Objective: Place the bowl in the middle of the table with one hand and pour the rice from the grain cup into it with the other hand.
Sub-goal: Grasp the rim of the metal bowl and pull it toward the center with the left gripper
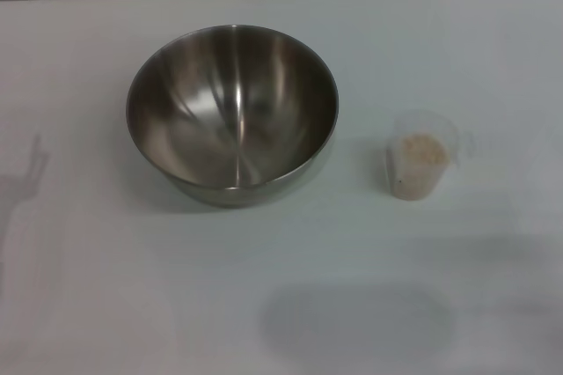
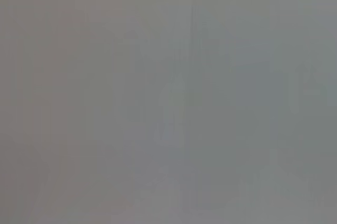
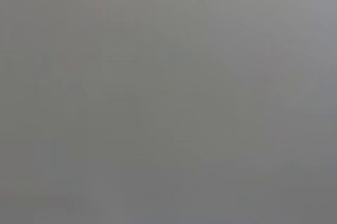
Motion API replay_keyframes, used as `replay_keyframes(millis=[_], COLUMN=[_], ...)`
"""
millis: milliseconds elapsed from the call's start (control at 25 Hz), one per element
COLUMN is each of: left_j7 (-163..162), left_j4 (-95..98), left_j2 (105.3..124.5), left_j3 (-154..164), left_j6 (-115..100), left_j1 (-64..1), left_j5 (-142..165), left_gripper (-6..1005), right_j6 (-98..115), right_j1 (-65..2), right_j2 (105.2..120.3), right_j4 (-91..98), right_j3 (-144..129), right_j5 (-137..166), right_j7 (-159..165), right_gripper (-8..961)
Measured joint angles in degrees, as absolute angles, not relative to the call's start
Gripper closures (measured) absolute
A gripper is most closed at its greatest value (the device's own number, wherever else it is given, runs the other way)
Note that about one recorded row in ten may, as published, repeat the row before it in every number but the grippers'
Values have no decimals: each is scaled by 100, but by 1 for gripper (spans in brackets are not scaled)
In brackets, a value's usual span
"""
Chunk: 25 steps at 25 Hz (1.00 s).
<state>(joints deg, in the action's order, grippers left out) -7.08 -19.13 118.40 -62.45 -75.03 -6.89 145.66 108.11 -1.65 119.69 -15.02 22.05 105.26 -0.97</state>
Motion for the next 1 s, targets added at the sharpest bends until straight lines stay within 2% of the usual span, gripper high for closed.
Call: replay_keyframes(millis=[440,600,640,680,800,840,880,1000], left_j7=[-703,-711,-737,-812,-825,-870,-947,-1125], left_j4=[-2126,-2647,-2829,-3448,-3770,-4555,-4959,-5560], left_j2=[11833,11708,11640,11418,11319,11111,11014,10916], left_j3=[-6200,-6203,-6215,-6241,-6252,-6316,-6397,-6561], left_j6=[-7487,-7064,-6886,-6320,-6048,-5294,-4878,-4255], left_j1=[-728,-753,-752,-689,-647,-535,-479,-403], left_j5=[14575,14716,14807,15089,15201,15448,15613,15939], left_gripper=[172,172,172,172,171,171,171,171], right_j6=[10863,10805,10792,10774,10776,10776,10761,10732], right_j1=[-171,-212,-209,-180,-160,-153,-139,-134], right_j2=[11964,11964,11963,11964,11965,11965,11960,11960], right_j4=[-1448,-1447,-1440,-1428,-1427,-1427,-1426,-1424], right_j3=[2203,2234,2242,2252,2243,2241,2242,2247], right_j5=[10335,10330,10311,10208,10076,10042,10004,9973], right_j7=[-19,-18,-17,-18,-17,-17,-17,-17], right_gripper=[122,122,122,123,123,123,123,123])
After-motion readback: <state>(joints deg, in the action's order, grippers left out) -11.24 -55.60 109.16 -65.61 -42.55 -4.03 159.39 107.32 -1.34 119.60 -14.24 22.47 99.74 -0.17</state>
